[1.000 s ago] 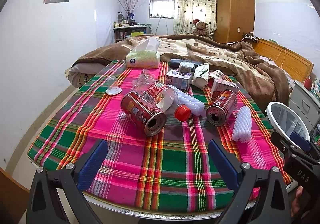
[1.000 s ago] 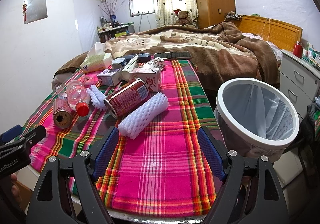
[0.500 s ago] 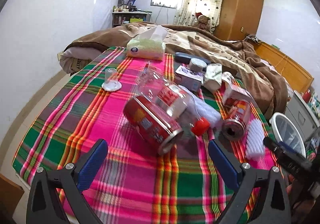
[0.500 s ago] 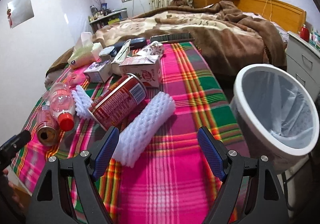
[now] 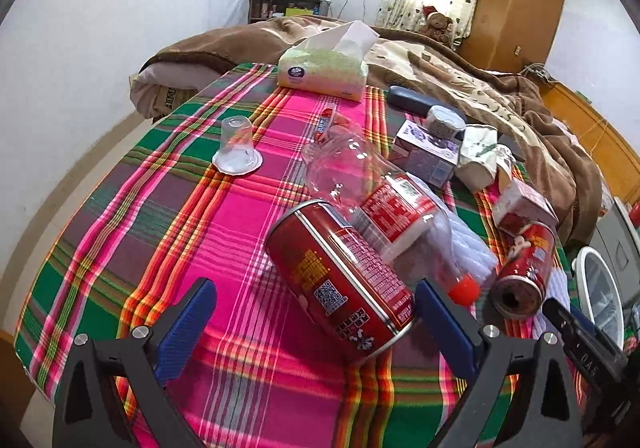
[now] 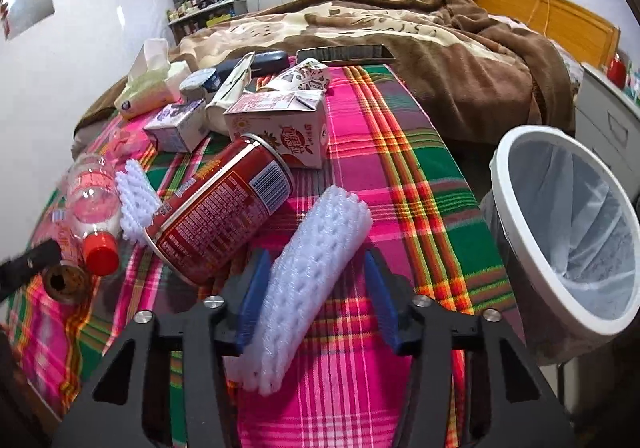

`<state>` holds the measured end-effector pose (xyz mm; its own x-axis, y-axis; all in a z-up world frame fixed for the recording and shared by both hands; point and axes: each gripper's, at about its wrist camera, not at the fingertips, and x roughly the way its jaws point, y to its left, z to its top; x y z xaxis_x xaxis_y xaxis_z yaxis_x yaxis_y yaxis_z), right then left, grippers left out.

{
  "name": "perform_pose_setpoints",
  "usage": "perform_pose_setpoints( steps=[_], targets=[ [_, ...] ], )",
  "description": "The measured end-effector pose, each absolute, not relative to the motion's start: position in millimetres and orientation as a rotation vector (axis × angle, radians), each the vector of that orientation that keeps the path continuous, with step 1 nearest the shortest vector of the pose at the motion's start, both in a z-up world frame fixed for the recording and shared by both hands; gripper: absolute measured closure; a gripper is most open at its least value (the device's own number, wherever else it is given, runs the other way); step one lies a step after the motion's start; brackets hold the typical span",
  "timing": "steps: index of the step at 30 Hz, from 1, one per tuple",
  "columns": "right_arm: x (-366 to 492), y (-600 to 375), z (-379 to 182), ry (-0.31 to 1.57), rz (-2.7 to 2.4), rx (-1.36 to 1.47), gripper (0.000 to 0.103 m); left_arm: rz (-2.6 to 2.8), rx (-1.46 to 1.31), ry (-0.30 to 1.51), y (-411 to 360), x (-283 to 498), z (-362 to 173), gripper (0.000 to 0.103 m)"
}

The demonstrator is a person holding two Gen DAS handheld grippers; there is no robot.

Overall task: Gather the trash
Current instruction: 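Grasp the red can with the left tool while the right tool grasps the white foam sleeve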

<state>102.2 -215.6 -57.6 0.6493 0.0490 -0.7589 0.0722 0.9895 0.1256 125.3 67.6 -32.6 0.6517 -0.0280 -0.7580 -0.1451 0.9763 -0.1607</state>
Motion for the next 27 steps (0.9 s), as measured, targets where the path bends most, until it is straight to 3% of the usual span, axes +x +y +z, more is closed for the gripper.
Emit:
perform_pose_setpoints(
  steps=[6, 9, 20, 27],
  targets=[
    [97, -218, -52, 0.861, -0.013, 0.119, 0.069, 0.068, -0.208, 0.902, 70, 134, -39, 0.003],
    [97, -224, -52, 0.864, -0.008, 0.145, 0.071, 0.099, -0.197, 0.919, 76, 130, -39, 0.009],
    [107, -216, -53, 0.876, -0.013, 0.105, 0.071, 0.115, -0.232, 0.949, 98, 154, -47, 0.009],
    [113, -219, -55, 0.886, -0.017, 0.112, 0.071, 0.11, -0.214, 0.981, 102, 170, -56, 0.032]
  ],
)
